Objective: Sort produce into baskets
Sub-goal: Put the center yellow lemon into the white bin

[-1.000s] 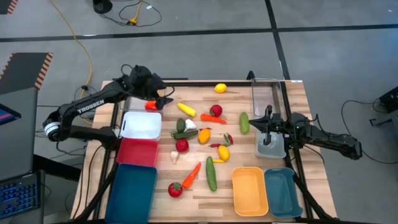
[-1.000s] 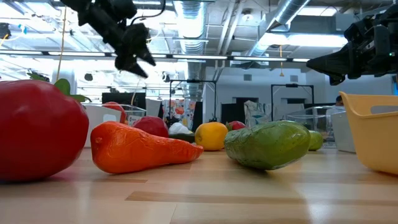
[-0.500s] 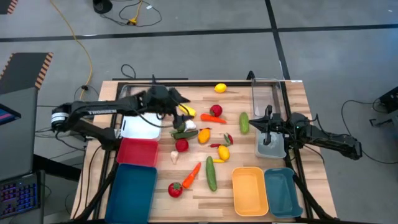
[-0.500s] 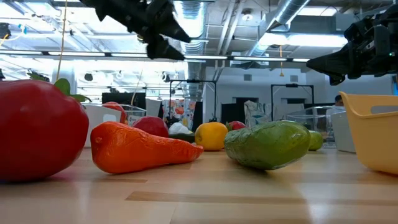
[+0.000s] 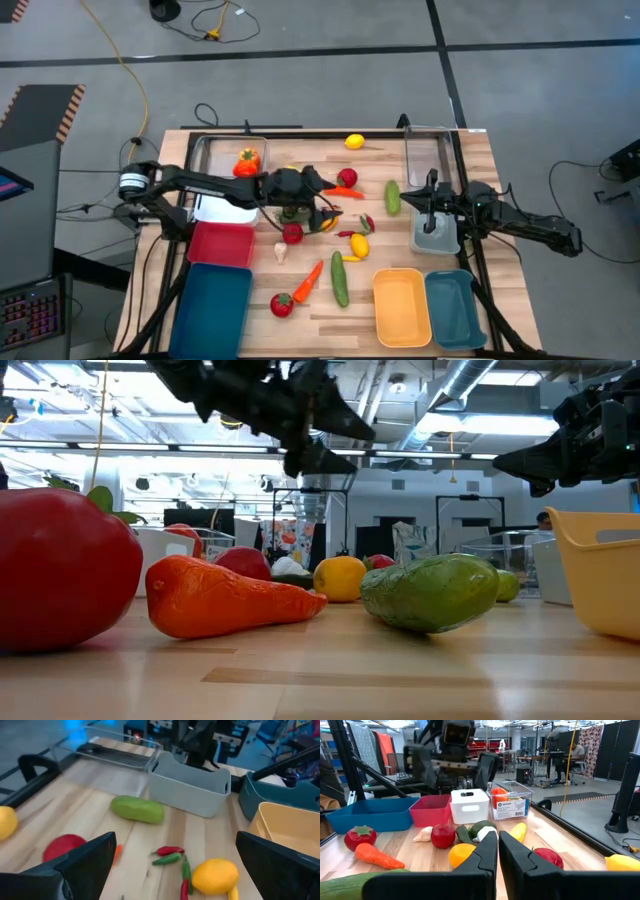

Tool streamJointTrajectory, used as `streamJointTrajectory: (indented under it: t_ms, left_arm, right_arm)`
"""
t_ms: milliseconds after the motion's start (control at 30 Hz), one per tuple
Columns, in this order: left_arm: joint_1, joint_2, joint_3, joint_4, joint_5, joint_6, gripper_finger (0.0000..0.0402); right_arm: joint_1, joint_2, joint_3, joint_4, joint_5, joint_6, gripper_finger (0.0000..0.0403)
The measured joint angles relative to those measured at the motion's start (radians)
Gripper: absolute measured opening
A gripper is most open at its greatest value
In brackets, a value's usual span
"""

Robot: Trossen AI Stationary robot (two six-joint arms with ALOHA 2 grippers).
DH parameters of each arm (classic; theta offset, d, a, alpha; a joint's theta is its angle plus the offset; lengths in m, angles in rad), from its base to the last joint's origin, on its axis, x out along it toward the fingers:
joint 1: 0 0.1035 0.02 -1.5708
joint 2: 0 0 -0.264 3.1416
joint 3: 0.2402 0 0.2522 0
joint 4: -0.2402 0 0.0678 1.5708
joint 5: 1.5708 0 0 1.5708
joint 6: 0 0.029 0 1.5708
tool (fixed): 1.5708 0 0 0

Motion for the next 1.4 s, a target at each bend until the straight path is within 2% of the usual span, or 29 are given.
streamJointTrajectory:
  t_ms: [233,500,733,933,1400]
  left_arm:
    - [-0.051,0.115,0.078,-0.091,-0.106,0.014,0.0399]
    - [-0.089,0.154,0.132,-0.324,-0.238,-0.018,0.0376]
    - [-0.092,0.155,0.132,-0.402,-0.244,-0.089,0.0351]
    - [-0.095,0.204,0.135,-0.398,-0.216,-0.121,0.035]
    - [-0.098,0.285,0.133,-0.385,-0.244,-0.113,0.0349]
  right_arm:
    - [0.0,0.0,0.0,0.0,0.0,0.0,0.0047]
    - [0.0,0.0,0.0,0.0,0.0,0.0,0.0047]
    - [0.0,0.0,0.0,0.0,0.0,0.0,0.0047]
    - [0.0,0.0,0.0,0.0,0.0,0.0,0.0047]
    - [0.001,0.001,-0.001,0.02,0.026,0.001,0.0047]
